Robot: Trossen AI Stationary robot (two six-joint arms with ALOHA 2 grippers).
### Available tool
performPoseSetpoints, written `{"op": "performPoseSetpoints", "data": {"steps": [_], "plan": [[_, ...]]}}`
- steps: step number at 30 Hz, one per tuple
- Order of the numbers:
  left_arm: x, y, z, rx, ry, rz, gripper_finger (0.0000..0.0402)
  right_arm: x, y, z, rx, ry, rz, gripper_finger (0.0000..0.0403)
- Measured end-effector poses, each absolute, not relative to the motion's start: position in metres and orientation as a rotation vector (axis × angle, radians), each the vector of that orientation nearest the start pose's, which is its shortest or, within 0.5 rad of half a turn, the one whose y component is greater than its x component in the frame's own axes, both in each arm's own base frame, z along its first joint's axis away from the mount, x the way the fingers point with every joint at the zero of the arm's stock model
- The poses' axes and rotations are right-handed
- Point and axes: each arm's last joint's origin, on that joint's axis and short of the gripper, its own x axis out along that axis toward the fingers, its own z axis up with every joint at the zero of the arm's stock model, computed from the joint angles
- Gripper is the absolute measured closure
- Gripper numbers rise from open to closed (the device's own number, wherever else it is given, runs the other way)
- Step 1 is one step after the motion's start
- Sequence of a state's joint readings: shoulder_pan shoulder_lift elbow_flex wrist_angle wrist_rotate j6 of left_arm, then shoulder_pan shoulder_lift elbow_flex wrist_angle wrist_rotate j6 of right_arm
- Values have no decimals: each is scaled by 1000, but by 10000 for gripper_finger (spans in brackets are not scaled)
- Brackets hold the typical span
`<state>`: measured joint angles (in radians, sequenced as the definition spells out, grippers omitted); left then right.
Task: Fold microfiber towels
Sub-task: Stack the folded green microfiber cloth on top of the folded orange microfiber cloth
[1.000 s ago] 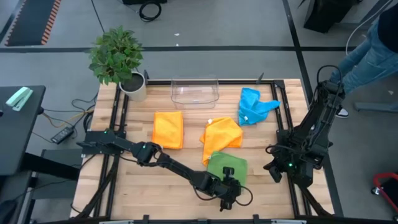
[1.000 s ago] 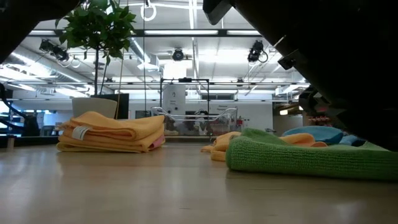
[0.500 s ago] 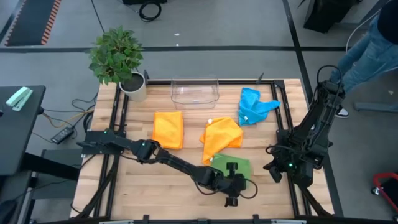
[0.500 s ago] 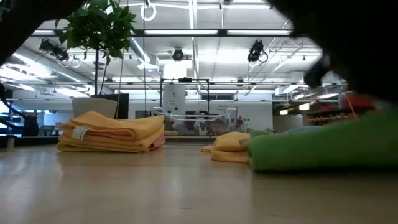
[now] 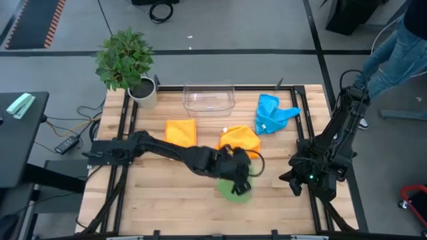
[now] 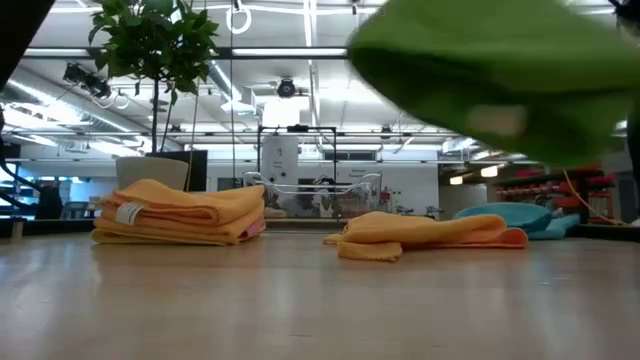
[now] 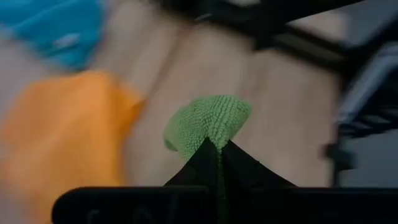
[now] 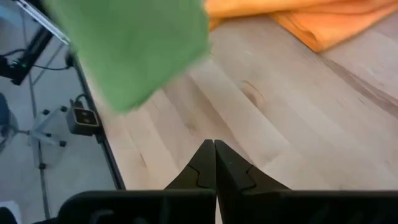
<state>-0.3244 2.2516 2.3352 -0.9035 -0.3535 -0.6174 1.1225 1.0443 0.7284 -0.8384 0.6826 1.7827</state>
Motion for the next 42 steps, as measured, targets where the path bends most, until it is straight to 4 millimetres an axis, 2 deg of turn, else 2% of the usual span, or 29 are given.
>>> {"op": "performPoseSetpoints", "data": {"steps": [7,13,17,21,24,28,34,37,42], "plan": [[417,-123,359,-310,835,448,391,96,153,234,765,647,-281,402],[393,-109,373,-277,828,635,391,97,153,235,761,624,-279,402],[382,-115,377,-281,798,699,391,97,153,235,760,608,-280,402],[366,-126,374,-252,806,796,391,98,155,237,766,584,-269,402],[358,-132,369,-210,825,775,391,99,156,238,760,558,-255,402],[336,-126,361,-200,853,756,391,100,157,239,752,543,-248,402],[300,-109,344,-358,638,512,391,102,156,239,747,522,-263,402],[278,-97,325,-427,552,465,391,106,154,239,757,508,-289,402],[256,-88,293,-533,438,425,391,118,146,240,790,475,-351,402]]}}
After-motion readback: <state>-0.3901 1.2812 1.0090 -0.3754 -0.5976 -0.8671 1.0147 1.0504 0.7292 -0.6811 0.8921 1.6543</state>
